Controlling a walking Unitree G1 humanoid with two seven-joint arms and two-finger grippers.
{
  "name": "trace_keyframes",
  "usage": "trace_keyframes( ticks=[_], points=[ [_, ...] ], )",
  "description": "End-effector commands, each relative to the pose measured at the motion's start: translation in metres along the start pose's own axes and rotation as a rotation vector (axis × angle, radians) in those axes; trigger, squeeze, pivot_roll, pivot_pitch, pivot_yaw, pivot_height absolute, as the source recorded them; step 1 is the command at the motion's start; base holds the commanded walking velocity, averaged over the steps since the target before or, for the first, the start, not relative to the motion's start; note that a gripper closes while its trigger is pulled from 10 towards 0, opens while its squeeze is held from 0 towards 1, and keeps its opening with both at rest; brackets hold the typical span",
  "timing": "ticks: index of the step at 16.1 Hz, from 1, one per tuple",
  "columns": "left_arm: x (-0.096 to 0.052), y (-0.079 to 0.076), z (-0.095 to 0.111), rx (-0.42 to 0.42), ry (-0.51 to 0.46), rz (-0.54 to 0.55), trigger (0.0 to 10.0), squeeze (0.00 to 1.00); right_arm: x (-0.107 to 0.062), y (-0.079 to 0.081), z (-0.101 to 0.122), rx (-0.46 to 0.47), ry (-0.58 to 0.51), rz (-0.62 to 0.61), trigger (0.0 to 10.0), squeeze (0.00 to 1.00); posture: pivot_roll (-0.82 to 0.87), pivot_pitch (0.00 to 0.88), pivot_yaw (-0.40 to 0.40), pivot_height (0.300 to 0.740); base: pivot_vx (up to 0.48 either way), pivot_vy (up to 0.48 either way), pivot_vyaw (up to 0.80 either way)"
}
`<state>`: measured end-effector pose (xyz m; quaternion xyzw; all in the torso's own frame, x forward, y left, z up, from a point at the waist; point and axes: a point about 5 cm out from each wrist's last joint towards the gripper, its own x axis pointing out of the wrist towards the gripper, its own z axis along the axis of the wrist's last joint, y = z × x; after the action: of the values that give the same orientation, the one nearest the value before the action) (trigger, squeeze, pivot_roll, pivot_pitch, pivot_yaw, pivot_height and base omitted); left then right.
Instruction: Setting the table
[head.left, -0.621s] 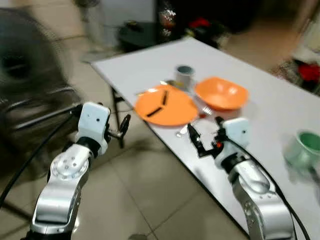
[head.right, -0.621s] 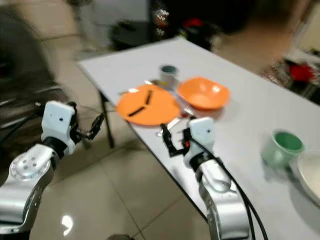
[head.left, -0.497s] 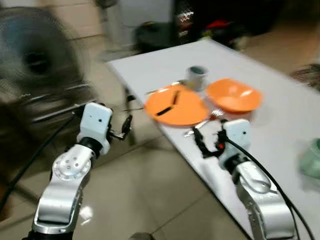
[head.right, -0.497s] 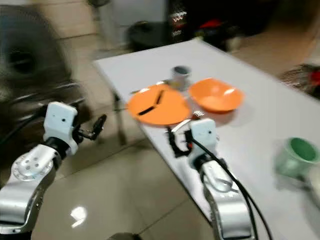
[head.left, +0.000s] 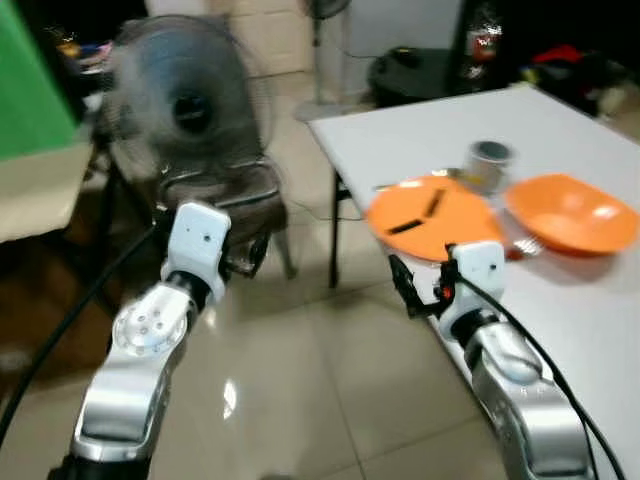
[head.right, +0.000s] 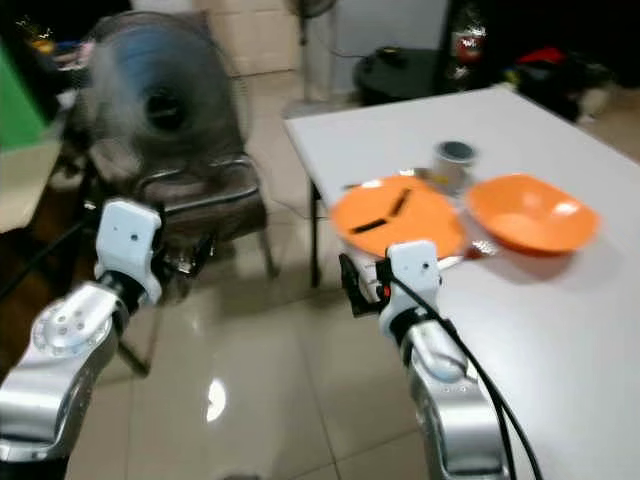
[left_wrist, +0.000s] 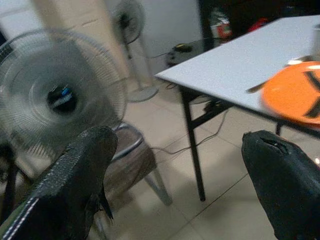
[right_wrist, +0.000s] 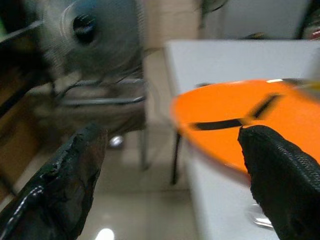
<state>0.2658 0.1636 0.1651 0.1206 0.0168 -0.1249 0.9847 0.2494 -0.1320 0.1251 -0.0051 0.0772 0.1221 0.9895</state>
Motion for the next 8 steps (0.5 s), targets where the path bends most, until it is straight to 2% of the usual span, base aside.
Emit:
trace_keyframes(
  ticks=[1,4,6,8],
  points=[
    [-0.0020,0.0065,-0.0041,-0.017,0.019,0.036,10.0,0.00,0.0023,0.0035,0.0018,0.009,-0.010,0.014,10.0,1.00,0.09,0.000,0.038,0.740,0.000,0.000,0.80],
    [0.0002,0.0069,-0.0051,-0.021,0.017,0.059,10.0,0.00,0.0046,0.0015,0.0072,0.010,-0.021,0.014,10.0,1.00,0.08,0.000,0.026,0.740,0.000,0.000,0.80],
    [-0.0006,0.0051,-0.0052,-0.027,0.022,0.052,10.0,0.00,0.0034,-0.0001,0.0072,0.049,-0.024,0.004,10.0,1.00,0.09,0.000,0.017,0.740,0.000,0.000,0.00],
    [-0.0023,0.0058,-0.0068,-0.032,0.030,0.057,10.0,0.00,0.0026,0.0020,0.0047,0.049,-0.011,0.016,10.0,1.00,0.09,0.000,0.009,0.740,0.000,0.294,0.00]
  ],
)
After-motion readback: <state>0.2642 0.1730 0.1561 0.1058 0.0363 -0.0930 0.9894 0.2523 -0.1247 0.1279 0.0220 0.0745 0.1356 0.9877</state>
